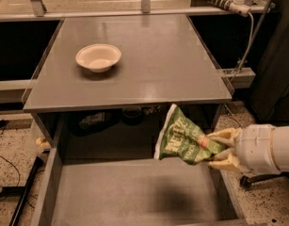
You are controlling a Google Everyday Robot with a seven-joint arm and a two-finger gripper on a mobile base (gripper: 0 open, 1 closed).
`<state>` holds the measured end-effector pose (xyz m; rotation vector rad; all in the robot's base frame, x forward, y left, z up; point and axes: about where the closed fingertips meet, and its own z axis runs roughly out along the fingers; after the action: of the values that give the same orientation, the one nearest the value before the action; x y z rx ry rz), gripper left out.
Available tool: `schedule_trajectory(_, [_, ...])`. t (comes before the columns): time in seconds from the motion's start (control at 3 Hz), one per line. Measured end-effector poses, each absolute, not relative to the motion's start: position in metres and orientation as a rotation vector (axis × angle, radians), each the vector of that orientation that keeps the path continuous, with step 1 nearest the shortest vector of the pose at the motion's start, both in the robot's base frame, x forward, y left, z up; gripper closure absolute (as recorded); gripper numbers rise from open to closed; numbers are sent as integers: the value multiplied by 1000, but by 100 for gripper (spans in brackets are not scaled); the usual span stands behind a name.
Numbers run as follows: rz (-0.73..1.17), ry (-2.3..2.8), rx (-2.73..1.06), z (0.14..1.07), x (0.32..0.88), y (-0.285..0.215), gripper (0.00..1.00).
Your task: Place green jalapeno chip bag into top drawer
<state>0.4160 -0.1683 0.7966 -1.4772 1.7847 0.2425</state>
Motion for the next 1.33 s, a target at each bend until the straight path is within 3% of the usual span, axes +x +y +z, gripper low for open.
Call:
schedule_trajectory(0.67, [425, 1860, -1480, 711, 422, -149, 100])
schedule_trajectory(1.33, [471, 1886, -1503, 677, 441, -128, 100])
